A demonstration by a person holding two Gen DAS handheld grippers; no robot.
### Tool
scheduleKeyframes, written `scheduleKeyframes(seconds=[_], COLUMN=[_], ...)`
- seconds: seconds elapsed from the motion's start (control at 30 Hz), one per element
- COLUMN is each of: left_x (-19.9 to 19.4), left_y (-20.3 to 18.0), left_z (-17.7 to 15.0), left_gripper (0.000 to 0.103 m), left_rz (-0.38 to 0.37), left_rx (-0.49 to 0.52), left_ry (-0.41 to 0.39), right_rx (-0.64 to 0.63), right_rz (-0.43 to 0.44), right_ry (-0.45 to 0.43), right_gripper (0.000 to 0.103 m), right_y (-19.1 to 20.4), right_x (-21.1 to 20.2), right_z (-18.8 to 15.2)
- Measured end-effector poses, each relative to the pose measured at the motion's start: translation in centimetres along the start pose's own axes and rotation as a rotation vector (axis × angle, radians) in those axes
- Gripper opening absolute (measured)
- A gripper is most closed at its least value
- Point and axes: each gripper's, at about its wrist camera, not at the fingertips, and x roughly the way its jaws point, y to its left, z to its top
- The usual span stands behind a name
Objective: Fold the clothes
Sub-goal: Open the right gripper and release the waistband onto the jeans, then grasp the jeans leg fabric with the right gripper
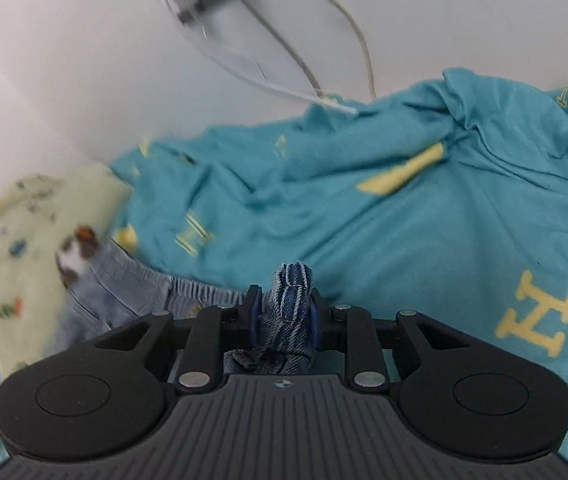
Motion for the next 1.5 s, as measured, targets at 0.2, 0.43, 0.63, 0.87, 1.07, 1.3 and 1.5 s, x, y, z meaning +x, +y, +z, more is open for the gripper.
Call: scheduleKeyframes(seconds=[0.2, 0.43, 0.63, 0.87, 1.07, 1.3, 1.5], left_x=[-0.3, -0.7, -1.2, 1.0, 3.1, 3.7, 2.5], left_y=[-0.4, -0.6, 0.7, 2.9, 4.1, 4.4, 4.0], left_z=[0.1, 0.7, 2.7, 4.4, 4.5, 4.2, 4.4], left_gripper=[0.05, 0.051, 0.051, 0.052, 0.052, 0.052, 0.052], left_rz=[-0.002, -0.008, 0.005, 0.001, 0.012, -0.001, -0.009], left_rx=[0.023, 0.048, 0.026, -0.03, -0.004, -0.003, 0.005], left_ry=[0.011, 0.036, 0.014, 0.028, 0.074, 0.109, 0.09], right_rx=[-0.187, -0.426, -0.693, -0.893, -0.854, -0.84, -1.017], right_rz=[0.171, 0.398, 0.713, 0.756, 0.732, 0.839, 0.88], right_ry=[-0.041, -0.095, 0.143, 0.338, 0.503, 0.601, 0.559], right_gripper=[0.065, 0.066, 0.072, 0.073, 0.072, 0.053, 0.006], right_y=[4.8, 10.9, 20.2, 30.0, 32.2, 30.3, 28.7], right_x=[-4.4, -9.8, -9.7, -5.3, -1.3, -4.3, -9.5], right_z=[-1.8, -4.1, -11.0, -18.4, -21.7, -21.9, -22.7])
